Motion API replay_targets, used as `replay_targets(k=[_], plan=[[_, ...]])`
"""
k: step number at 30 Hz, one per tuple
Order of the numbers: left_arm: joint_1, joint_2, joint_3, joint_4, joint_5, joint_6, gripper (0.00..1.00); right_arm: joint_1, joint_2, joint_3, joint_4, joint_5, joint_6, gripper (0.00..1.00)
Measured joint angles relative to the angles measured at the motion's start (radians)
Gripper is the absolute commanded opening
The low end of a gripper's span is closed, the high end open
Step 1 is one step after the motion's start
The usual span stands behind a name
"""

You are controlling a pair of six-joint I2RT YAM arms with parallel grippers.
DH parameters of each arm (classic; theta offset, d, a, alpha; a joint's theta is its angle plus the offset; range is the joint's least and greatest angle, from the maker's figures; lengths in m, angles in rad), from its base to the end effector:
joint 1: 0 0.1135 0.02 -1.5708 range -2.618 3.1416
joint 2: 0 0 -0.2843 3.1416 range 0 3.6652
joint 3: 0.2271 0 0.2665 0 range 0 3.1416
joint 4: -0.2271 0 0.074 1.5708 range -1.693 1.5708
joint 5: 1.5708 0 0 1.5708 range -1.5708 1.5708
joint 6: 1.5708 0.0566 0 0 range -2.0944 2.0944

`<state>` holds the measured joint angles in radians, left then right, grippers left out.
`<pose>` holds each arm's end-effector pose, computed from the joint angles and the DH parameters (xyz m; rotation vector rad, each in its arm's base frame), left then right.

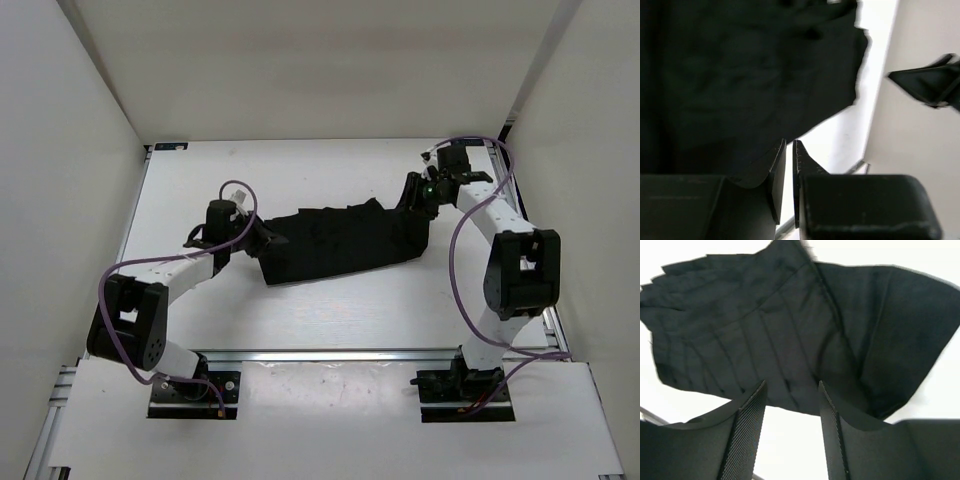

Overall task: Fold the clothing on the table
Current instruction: Fold the skirt

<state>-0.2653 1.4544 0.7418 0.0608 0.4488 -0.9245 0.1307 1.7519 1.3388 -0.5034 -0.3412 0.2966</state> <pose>0.3043 -0.1081 0.1957 -0.5168 2.3425 -1.1116 0.4046 0.0723 0.2428 0.0617 2.5116 0.6027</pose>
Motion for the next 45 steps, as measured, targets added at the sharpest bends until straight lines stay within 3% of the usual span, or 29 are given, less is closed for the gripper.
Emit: replay_targets(k=[7,14,38,40,45], plan=[[0.008,0.000,-0.075,-0.027,-0.040,0.023,0.20,0.003,0.246,0.261,-0.088,-0.036,-0.102,0.46],[0.017,0.000,-0.103,-0.025,-0.051,0.031,0.21,0.076,0.472,0.465,-0.182,-0.076,-0.126,0.51],[-0.025,0.040,-0.116,-0.066,-0.055,0.062,0.20,0.159,0.564,0.616,-0.247,0.172,-0.250,0.54],[-0.022,0.040,-0.116,-0.076,-0.053,0.067,0.20,0.163,0.583,0.629,-0.252,0.183,-0.255,0.49],[-0.020,0.040,-0.121,-0.091,-0.048,0.074,0.19,0.174,0.603,0.663,-0.246,0.188,-0.271,0.15]])
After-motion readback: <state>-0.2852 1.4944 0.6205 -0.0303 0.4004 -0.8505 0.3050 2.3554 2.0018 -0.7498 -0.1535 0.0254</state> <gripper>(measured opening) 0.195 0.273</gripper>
